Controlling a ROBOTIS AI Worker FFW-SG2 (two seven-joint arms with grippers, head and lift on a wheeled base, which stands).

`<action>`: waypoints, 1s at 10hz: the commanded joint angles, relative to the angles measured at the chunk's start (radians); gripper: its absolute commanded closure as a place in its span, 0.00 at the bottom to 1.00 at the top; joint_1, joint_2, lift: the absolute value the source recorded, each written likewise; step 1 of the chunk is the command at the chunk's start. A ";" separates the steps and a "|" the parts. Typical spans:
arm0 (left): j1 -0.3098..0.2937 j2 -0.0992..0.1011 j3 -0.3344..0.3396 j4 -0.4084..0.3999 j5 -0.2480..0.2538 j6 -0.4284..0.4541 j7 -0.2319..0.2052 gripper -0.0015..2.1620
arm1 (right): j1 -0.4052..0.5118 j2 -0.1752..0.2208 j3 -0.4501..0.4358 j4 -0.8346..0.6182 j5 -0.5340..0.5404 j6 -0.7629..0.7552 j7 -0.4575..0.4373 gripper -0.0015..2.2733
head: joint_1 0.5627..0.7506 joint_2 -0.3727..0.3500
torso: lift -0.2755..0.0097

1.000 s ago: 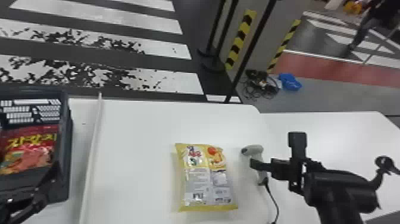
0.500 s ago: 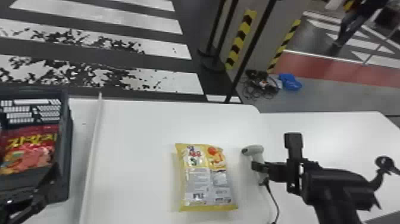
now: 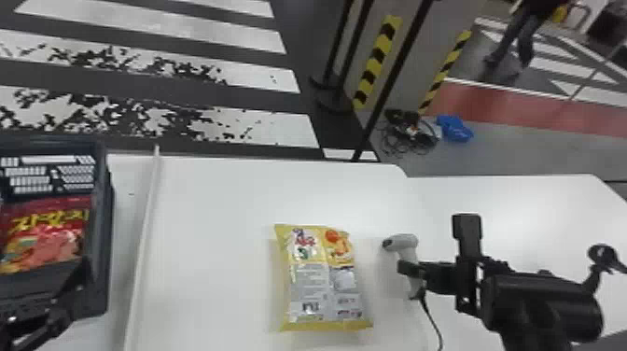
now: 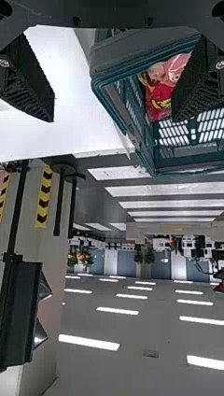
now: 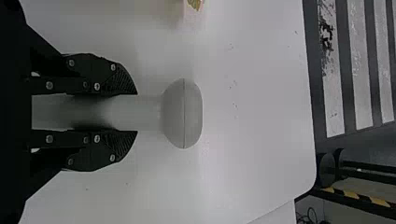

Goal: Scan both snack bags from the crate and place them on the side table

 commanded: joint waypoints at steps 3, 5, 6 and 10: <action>-0.008 0.018 -0.008 0.001 0.010 -0.007 0.017 0.03 | 0.103 0.047 -0.040 -0.241 0.001 0.207 -0.022 0.99 | 0.70 0.03 | 0.63; -0.011 0.032 -0.008 0.006 0.021 -0.010 0.019 0.03 | 0.146 0.051 -0.056 -0.371 -0.001 0.358 -0.022 0.99 | 0.70 0.03 | 0.63; -0.012 0.037 -0.008 0.007 0.030 -0.013 0.020 0.03 | 0.162 0.051 -0.059 -0.447 -0.001 0.465 -0.022 0.99 | 0.70 0.03 | 0.63; -0.017 0.046 -0.011 0.021 0.046 -0.034 0.025 0.03 | 0.268 0.122 -0.074 -0.698 -0.005 0.602 -0.022 0.99 | 0.70 0.04 | 0.63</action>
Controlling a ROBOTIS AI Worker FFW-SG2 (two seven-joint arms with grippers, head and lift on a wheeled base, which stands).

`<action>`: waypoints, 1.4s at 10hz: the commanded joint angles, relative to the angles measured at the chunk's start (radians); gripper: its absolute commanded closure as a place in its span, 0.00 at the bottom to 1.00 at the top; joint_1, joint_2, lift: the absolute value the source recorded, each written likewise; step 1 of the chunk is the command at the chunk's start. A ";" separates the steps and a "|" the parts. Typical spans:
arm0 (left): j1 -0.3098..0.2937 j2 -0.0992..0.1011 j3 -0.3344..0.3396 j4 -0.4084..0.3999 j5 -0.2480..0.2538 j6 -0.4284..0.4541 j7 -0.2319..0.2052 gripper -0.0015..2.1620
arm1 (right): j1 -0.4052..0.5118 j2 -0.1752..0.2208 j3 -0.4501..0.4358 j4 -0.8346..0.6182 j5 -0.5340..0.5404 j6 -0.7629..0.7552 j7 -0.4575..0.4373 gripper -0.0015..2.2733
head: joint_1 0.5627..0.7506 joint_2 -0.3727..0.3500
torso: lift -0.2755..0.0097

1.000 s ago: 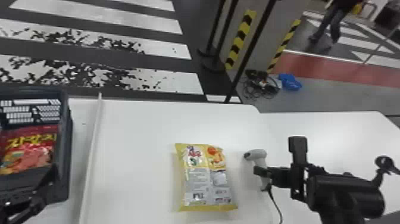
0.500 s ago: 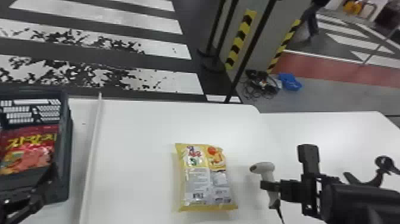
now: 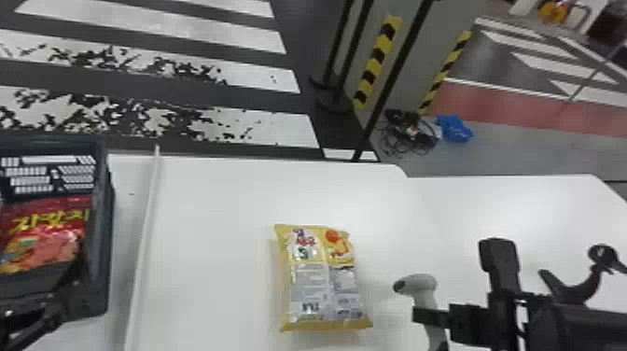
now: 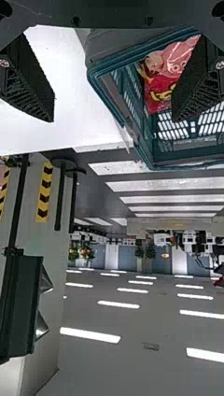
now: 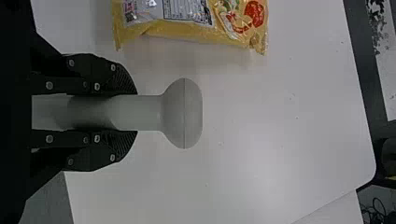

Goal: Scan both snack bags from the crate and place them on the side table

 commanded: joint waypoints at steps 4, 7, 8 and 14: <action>-0.001 0.006 -0.004 0.012 0.010 -0.029 0.008 0.03 | 0.104 0.102 0.007 -0.217 -0.003 0.006 -0.060 0.99 | 0.70 0.08 | 0.63; -0.005 0.008 -0.015 0.024 0.011 -0.038 0.009 0.03 | 0.161 0.157 0.058 -0.292 0.008 0.006 -0.109 0.99 | 0.70 0.12 | 0.63; -0.005 0.008 -0.015 0.026 0.011 -0.038 0.009 0.03 | 0.178 0.166 0.075 -0.303 0.008 0.006 -0.120 0.99 | 0.70 0.13 | 0.63; -0.021 0.008 -0.039 0.026 0.013 -0.038 0.011 0.03 | 0.230 0.187 0.268 -0.425 0.057 0.006 -0.244 0.99 | 0.70 0.23 | 0.63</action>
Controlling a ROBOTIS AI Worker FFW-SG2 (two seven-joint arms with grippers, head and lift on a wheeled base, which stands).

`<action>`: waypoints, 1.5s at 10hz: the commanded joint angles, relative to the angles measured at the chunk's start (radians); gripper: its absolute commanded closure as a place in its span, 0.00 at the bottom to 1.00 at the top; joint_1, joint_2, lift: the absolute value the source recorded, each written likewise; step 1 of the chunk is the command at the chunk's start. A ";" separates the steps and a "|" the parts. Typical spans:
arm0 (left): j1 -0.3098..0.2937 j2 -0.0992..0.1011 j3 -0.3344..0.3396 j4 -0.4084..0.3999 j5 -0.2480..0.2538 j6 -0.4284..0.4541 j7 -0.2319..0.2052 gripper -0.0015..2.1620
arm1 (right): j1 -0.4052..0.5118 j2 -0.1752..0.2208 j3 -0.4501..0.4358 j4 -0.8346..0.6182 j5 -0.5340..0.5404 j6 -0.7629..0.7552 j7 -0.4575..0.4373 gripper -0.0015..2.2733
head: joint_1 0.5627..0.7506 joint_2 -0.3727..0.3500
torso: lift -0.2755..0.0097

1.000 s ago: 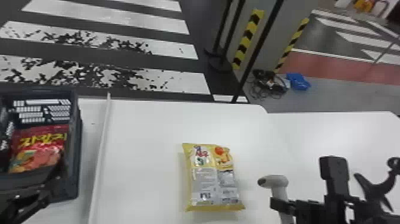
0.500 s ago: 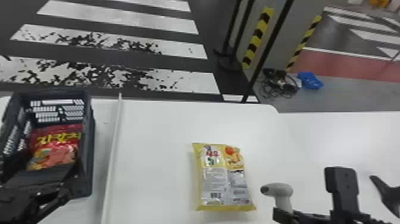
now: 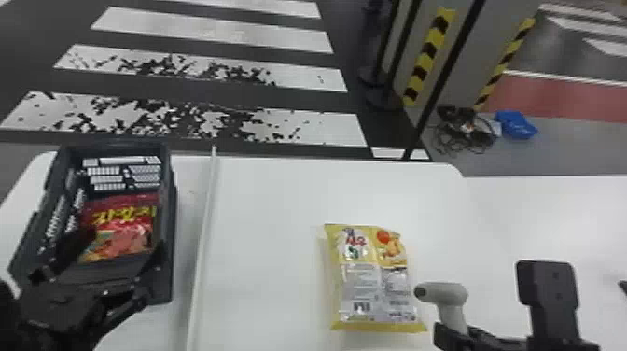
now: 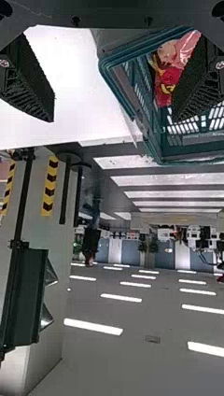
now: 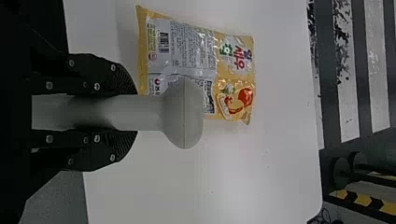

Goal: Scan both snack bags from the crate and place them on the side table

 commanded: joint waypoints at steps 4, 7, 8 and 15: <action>-0.012 0.006 -0.017 0.008 0.000 0.003 0.007 0.03 | 0.027 0.001 0.226 -0.028 0.113 0.002 -0.095 0.99 | 0.70 0.29 | 0.63; -0.029 0.011 -0.031 0.018 0.000 0.003 0.009 0.03 | 0.033 0.001 0.355 -0.034 0.170 0.002 -0.169 0.99 | 0.70 0.36 | 0.63; -0.032 0.015 -0.034 0.023 0.001 0.003 0.010 0.03 | 0.036 0.001 0.379 -0.033 0.170 0.002 -0.191 0.99 | 0.70 0.37 | 0.63; -0.047 0.031 -0.052 0.038 0.006 0.003 0.013 0.03 | 0.039 0.001 0.451 0.021 0.159 0.002 -0.243 0.99 | 0.70 0.45 | 0.63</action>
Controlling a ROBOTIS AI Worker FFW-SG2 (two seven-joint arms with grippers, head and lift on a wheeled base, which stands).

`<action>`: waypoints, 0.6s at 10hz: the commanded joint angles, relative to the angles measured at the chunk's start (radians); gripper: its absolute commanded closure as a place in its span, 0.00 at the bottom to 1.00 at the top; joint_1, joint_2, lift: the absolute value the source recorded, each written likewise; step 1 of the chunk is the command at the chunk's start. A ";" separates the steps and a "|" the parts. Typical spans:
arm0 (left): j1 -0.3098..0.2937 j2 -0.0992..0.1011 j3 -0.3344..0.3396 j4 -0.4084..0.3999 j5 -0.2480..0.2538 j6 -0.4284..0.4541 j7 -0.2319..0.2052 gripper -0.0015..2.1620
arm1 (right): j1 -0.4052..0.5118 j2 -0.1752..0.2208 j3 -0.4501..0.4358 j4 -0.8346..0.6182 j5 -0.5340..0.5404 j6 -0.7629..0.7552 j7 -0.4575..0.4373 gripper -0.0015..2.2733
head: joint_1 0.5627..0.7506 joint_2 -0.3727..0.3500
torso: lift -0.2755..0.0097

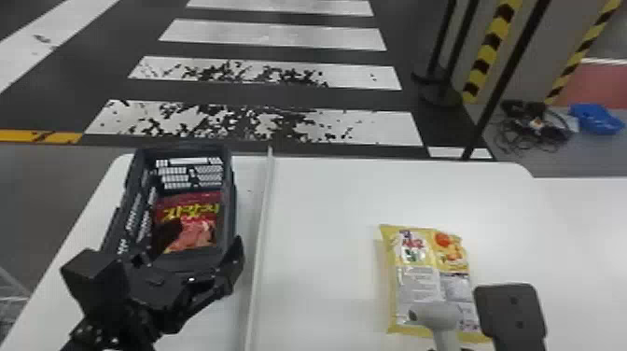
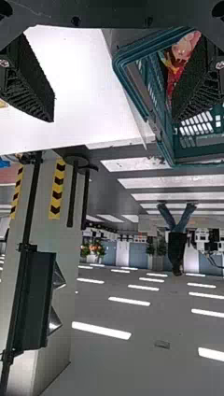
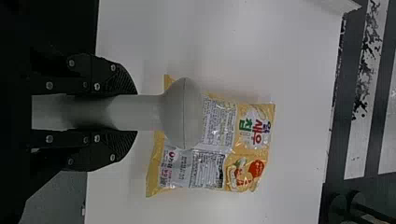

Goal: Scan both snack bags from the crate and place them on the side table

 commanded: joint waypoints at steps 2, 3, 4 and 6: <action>-0.001 0.007 -0.002 -0.001 0.000 -0.001 0.004 0.03 | -0.022 0.001 -0.004 0.072 -0.010 0.002 -0.001 0.99 | 0.70 0.45 | 0.63; -0.001 0.009 -0.002 -0.001 0.000 0.002 0.006 0.03 | -0.036 0.001 -0.004 0.092 -0.009 0.002 -0.001 0.99 | 0.70 0.45 | 0.63; -0.001 0.010 -0.002 -0.001 0.000 0.002 0.006 0.03 | -0.046 0.001 -0.005 0.104 -0.010 0.002 -0.001 0.99 | 0.70 0.45 | 0.63; -0.001 0.010 -0.002 -0.001 0.000 -0.001 0.006 0.03 | -0.062 0.001 -0.004 0.118 -0.010 0.002 -0.001 0.99 | 0.70 0.45 | 0.63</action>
